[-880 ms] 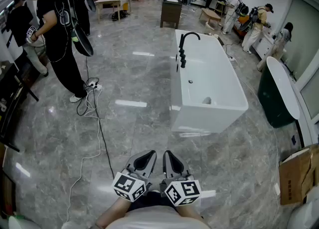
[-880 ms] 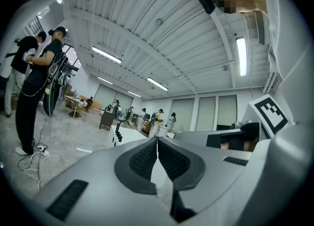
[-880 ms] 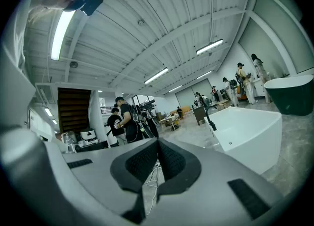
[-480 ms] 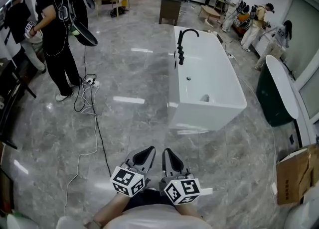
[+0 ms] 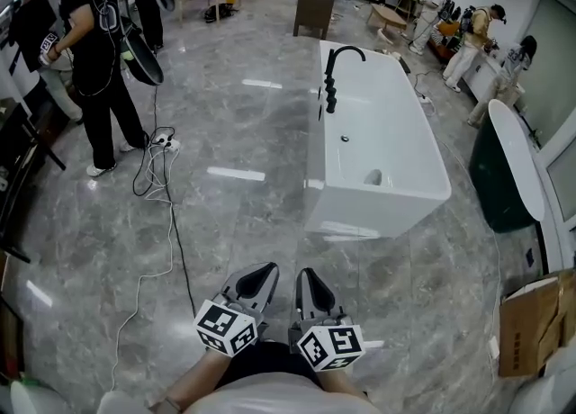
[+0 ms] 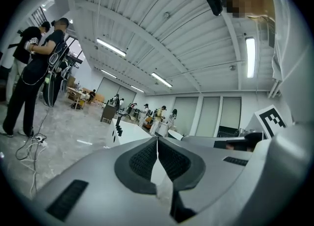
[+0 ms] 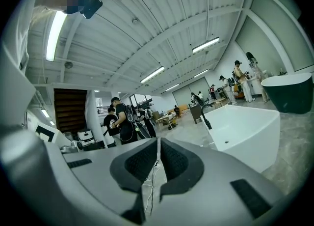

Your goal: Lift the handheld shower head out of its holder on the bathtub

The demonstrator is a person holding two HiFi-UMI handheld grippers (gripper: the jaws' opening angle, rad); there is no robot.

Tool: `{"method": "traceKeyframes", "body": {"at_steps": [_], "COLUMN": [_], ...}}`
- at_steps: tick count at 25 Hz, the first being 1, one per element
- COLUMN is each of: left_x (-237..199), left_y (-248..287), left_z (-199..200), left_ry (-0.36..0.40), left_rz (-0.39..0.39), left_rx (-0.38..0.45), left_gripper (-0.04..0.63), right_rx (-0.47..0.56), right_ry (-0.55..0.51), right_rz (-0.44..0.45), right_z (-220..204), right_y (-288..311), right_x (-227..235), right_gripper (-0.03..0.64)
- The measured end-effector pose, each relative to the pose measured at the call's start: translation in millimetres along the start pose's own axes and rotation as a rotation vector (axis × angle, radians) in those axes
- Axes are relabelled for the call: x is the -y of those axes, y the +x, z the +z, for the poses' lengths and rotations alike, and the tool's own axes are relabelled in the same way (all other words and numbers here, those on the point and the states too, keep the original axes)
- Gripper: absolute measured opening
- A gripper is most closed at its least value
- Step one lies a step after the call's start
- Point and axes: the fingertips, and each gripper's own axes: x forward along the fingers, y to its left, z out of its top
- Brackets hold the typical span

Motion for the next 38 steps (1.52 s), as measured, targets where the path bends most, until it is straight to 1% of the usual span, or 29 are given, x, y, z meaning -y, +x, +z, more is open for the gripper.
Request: {"method": "traceKeyframes", "body": {"at_steps": [4, 7, 13, 21, 30, 36, 38], "left_x": [-20, -41, -97, -171, -230, -253, -261], "left_y": [28, 53, 105, 165, 206, 227, 232], "left_z": [10, 23, 57, 101, 112, 118, 119], "left_ry": [-0.002, 0.019, 0.041, 0.058, 0.041, 0.04, 0.04], "left_rz": [-0.017, -0.042, -0.091, -0.141, -0.135, -0.157, -0.15], "left_rx": [0.001, -0.009, -0.032, -0.029, -0.036, -0.045, -0.047], "left_gripper": [0.012, 0.012, 0.012, 0.012, 0.012, 0.012, 0.012], "right_rx": [-0.003, -0.002, 0.02, 0.045, 0.034, 0.052, 0.057], "right_ry": [-0.005, 0.005, 0.008, 0.004, 0.026, 0.026, 0.023], "right_rz": [-0.019, -0.041, -0.076, -0.102, -0.134, -0.135, -0.14], "right_z": [6, 14, 43, 74, 71, 73, 74], "right_y": [31, 65, 147, 250, 317, 355, 362], "right_x": [15, 27, 43, 56, 74, 83, 86], "right_gripper": [0.018, 0.018, 0.018, 0.018, 0.018, 0.018, 0.018]}}
